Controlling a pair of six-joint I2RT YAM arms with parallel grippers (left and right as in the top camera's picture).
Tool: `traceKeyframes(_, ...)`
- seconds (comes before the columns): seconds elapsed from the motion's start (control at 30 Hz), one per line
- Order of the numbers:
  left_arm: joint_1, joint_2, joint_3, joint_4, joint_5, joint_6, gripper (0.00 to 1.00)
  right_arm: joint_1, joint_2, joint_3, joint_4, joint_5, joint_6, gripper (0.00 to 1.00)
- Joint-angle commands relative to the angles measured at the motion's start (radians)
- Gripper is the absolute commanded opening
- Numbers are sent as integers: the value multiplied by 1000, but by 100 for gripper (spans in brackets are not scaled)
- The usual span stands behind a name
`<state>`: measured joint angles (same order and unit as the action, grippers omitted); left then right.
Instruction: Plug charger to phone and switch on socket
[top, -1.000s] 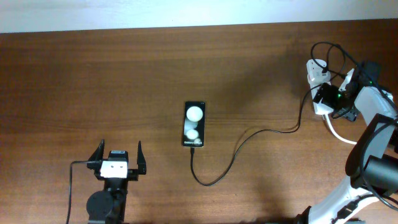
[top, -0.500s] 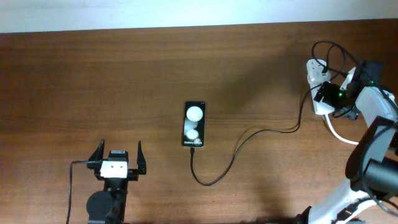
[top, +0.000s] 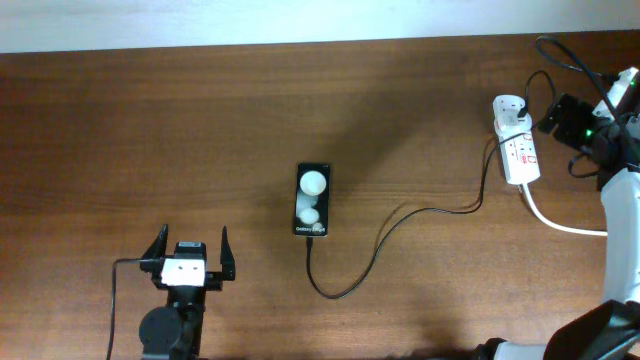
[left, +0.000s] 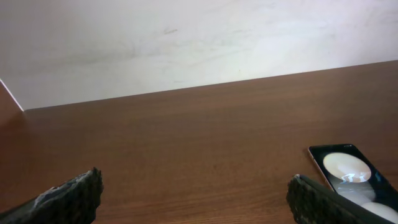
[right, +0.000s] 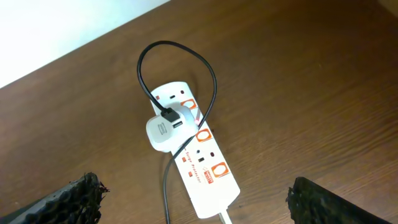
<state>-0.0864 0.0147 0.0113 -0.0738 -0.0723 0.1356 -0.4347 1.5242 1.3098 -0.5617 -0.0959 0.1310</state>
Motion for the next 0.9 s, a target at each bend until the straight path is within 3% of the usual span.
traceKeyframes(0.0, 4, -10, -3, -3, -18, 16, 99, 47, -57, -28, 0, -2, -3, 99)
traceKeyframes(0.3, 4, -10, -3, -3, -18, 16, 99, 412, -180, -273, 0, -2, -3, 99)
traceKeyframes(0.67, 4, -10, -3, -3, -18, 16, 99, 422, -307, -481, 0, 76, -5, 99)
traceKeyframes(0.73, 4, -10, -3, -3, -18, 16, 99, 422, -310, -550, 8, 79, -58, 99)
traceKeyframes(0.87, 4, -10, -3, -3, -18, 16, 99, 422, -312, -747, 267, 35, -72, 99)
